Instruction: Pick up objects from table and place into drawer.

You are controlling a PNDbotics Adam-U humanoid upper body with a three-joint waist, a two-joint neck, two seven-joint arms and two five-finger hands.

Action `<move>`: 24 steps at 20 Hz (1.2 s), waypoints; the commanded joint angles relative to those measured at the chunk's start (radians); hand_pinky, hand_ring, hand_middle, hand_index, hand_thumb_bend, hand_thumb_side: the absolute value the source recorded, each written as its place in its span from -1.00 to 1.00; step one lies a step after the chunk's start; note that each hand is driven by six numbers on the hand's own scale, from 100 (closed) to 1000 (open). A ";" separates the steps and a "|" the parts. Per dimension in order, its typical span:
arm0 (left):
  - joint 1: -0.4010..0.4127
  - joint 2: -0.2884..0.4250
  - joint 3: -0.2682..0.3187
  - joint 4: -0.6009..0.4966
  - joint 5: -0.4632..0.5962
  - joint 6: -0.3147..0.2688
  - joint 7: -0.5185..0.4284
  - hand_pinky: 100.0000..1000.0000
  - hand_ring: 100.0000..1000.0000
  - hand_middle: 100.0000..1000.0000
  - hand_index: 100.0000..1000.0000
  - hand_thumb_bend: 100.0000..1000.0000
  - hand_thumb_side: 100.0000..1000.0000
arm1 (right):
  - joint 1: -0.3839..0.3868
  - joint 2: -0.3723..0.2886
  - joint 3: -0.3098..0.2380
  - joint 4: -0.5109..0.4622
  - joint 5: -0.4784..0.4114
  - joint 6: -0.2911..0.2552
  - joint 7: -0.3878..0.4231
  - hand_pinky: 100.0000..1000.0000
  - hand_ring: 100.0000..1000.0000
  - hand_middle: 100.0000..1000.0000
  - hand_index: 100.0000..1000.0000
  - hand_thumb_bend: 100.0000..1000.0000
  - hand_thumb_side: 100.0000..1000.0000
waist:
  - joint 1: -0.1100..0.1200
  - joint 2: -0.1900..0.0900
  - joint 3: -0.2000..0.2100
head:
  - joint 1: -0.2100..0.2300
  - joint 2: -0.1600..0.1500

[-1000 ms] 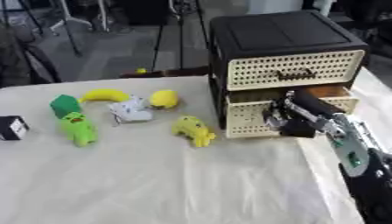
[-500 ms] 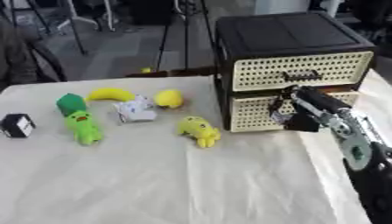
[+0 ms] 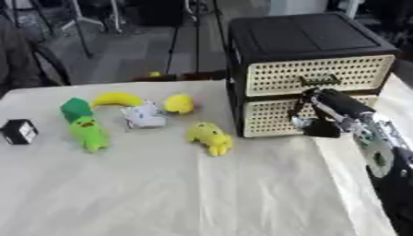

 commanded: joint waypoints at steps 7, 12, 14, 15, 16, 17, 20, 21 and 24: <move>0.015 0.016 0.024 -0.007 -0.011 -0.002 0.009 0.24 -0.15 0.08 0.43 0.36 0.45 | 0.022 -0.040 -0.038 -0.049 -0.014 0.025 -0.099 -0.64 -0.08 0.28 0.20 -1.00 0.35 | -0.014 -0.015 -0.005 | 0.001 -0.002; 0.036 0.019 0.034 0.002 -0.019 -0.004 0.010 0.26 -0.16 0.08 0.42 0.36 0.46 | 0.113 -0.040 -0.068 -0.196 -0.220 0.054 -0.115 -0.65 -0.10 0.26 0.14 -1.00 0.35 | -0.029 -0.017 -0.022 | 0.012 -0.001; 0.045 0.021 0.039 0.007 -0.024 -0.007 0.006 0.26 -0.16 0.08 0.42 0.35 0.47 | 0.154 -0.038 -0.079 -0.264 -0.331 0.061 -0.099 -0.66 -0.12 0.24 0.13 -1.00 0.35 | -0.034 -0.018 -0.029 | 0.017 -0.001; 0.048 0.021 0.041 0.009 -0.026 -0.009 0.004 0.26 -0.16 0.07 0.42 0.35 0.47 | 0.174 -0.038 -0.085 -0.296 -0.382 0.066 -0.088 -0.66 -0.12 0.24 0.13 -1.00 0.36 | -0.036 -0.018 -0.031 | 0.018 -0.001; 0.051 0.019 0.044 0.011 -0.027 -0.011 0.003 0.26 -0.17 0.07 0.42 0.35 0.47 | 0.194 -0.036 -0.092 -0.327 -0.432 0.070 -0.079 -0.66 -0.13 0.23 0.12 -1.00 0.37 | -0.038 -0.017 -0.035 | 0.021 0.000; 0.054 0.018 0.047 0.014 -0.028 -0.014 0.000 0.27 -0.16 0.08 0.41 0.35 0.48 | 0.213 -0.035 -0.099 -0.357 -0.475 0.077 -0.068 -0.66 -0.13 0.22 0.12 -1.00 0.37 | -0.039 -0.017 -0.037 | 0.024 0.002; 0.066 0.014 0.051 0.024 -0.031 -0.026 -0.015 0.27 -0.16 0.08 0.41 0.34 0.48 | 0.265 -0.024 -0.124 -0.433 -0.554 0.100 -0.043 -0.66 -0.14 0.20 0.10 -1.00 0.40 | -0.042 -0.020 -0.046 | 0.028 0.002; 0.069 0.013 0.052 0.027 -0.032 -0.029 -0.019 0.27 -0.16 0.08 0.41 0.34 0.48 | 0.279 -0.020 -0.130 -0.455 -0.573 0.107 -0.037 -0.66 -0.14 0.20 0.10 -1.00 0.40 | -0.043 -0.021 -0.047 | 0.030 0.002; 0.079 0.007 0.057 0.036 -0.034 -0.038 -0.022 0.28 -0.17 0.08 0.41 0.33 0.48 | 0.317 -0.003 -0.147 -0.512 -0.614 0.126 -0.027 -0.67 -0.15 0.18 0.09 -1.00 0.42 | -0.044 -0.022 -0.054 | 0.033 0.006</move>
